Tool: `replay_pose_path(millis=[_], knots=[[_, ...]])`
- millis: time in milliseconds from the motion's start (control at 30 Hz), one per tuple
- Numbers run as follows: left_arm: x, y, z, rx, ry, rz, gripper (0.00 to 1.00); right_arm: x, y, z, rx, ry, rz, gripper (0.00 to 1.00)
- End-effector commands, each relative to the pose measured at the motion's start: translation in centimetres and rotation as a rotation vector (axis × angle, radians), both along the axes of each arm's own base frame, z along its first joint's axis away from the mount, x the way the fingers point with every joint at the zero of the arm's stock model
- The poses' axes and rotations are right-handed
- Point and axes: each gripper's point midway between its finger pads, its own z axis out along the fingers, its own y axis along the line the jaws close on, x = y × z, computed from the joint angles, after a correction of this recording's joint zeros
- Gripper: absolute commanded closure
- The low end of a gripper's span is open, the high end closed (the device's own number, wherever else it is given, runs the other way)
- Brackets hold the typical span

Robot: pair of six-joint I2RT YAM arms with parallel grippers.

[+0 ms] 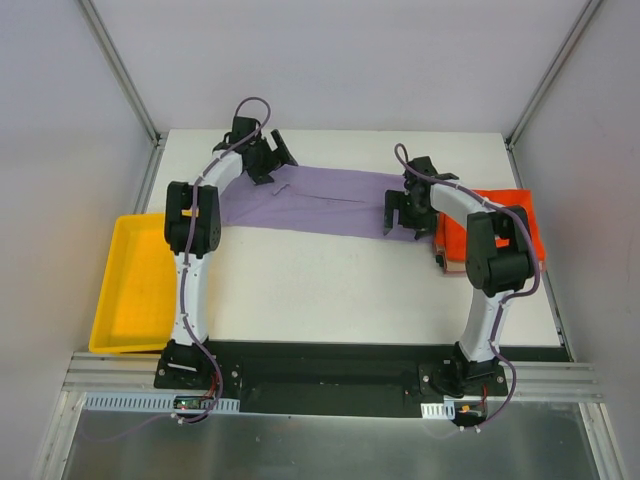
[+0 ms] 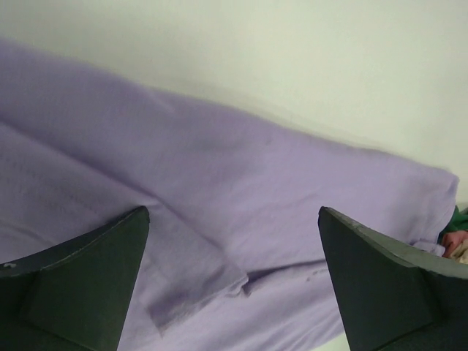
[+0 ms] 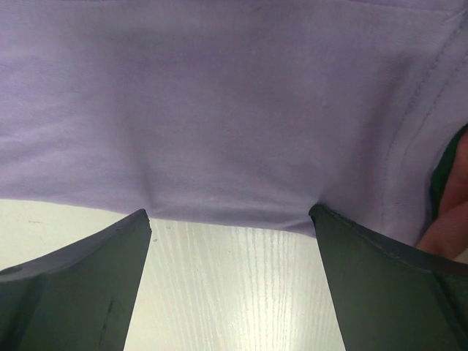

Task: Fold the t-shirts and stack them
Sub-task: Fold the other side of the tshirt into a rectangle

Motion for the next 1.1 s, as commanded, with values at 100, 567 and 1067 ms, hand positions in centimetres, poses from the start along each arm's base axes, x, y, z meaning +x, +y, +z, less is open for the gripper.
replay_pose_path(millis=[100,567,1067], knots=[[5.8,-1.5,4.0,-0.036,-0.183,-0.013,0.01,-1.4,-2.0,1.0,-0.058,0.020,0.003,0.04],[0.7,1.0,8.1,0.052,-0.210,0.020,0.01,-1.8,-2.3,0.6,-0.061,0.044,0.010,0.04],[-0.8,3.4,1.5,0.155,-0.059,0.125,0.01,-2.5,-2.4,0.3,-0.065,0.068,0.017,0.04]])
